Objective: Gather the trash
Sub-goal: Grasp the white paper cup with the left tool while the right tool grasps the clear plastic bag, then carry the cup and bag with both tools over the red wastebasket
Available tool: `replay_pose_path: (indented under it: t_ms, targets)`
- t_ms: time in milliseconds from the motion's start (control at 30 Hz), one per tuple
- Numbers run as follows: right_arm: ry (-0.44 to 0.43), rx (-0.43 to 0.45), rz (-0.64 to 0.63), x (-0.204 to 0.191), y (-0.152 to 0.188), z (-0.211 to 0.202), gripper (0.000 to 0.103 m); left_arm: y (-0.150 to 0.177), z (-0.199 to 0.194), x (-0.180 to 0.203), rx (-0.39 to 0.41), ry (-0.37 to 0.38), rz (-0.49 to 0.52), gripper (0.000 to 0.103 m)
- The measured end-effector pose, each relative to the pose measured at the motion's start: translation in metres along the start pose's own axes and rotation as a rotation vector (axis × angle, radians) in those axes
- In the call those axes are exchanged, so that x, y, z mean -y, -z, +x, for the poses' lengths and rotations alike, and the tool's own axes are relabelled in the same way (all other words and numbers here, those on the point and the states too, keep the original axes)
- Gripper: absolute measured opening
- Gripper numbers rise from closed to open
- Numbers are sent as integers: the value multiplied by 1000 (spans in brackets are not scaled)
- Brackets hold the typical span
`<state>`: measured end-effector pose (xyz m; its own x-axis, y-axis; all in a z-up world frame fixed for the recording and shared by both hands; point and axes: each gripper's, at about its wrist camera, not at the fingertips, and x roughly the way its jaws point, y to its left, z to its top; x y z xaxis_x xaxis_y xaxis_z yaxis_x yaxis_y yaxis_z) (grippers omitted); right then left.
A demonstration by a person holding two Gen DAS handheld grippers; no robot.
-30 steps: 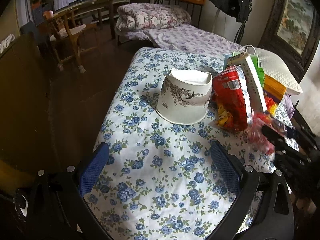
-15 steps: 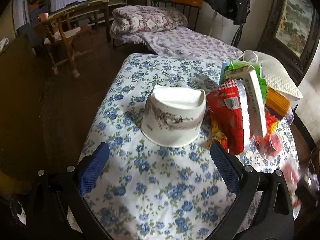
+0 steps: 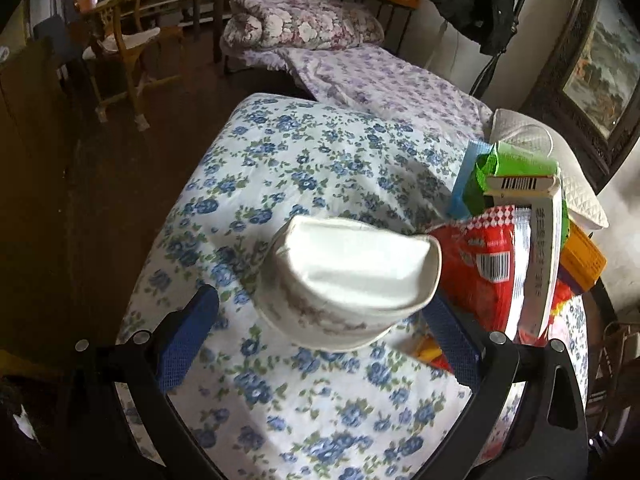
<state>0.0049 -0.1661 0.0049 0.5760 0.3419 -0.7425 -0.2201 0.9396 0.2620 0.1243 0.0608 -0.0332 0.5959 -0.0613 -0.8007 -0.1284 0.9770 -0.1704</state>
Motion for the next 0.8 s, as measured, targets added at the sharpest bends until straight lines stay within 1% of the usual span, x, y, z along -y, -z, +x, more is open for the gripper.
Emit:
replay_pose_path:
  t_ms: [33,100,133,233,300,400,467,500,533,600,667,800]
  targets:
    - [5,-3,-6,-1,1,1,51,0,0,0,3,5,-8,94]
    - [8,-19,-20,-3,2,6,52,0,0,0,4,31,-12,78]
    - [14,-26,-25,-3,2,8,53,0,-1,0,2,44,-11,78]
    - [28,-51,-42,-6,4,14,53,1,-5,-1,11,25,-15,77]
    - [36,-61,-54,-7,6,19,53,1,-7,-4,11,29,-20,76]
    - [50,-70,-68,-9,8,23,53,3,-17,-5,35,32,-20,76]
    - [43,-72,-70,-9,8,24,47,7,-30,-4,62,43,-9,76]
    - [32,-73,-64,-9,7,24,35,8,-37,-3,79,49,-4,75]
    - [23,-74,-58,-8,7,24,31,9,-44,-3,94,52,0,75]
    - [23,-63,-51,-9,7,21,30,13,-58,-3,120,61,3,76]
    - [23,-51,-52,-12,6,17,25,17,-71,-3,138,77,5,76]
    - [25,-18,-57,-18,5,8,22,22,-87,-2,142,105,6,76]
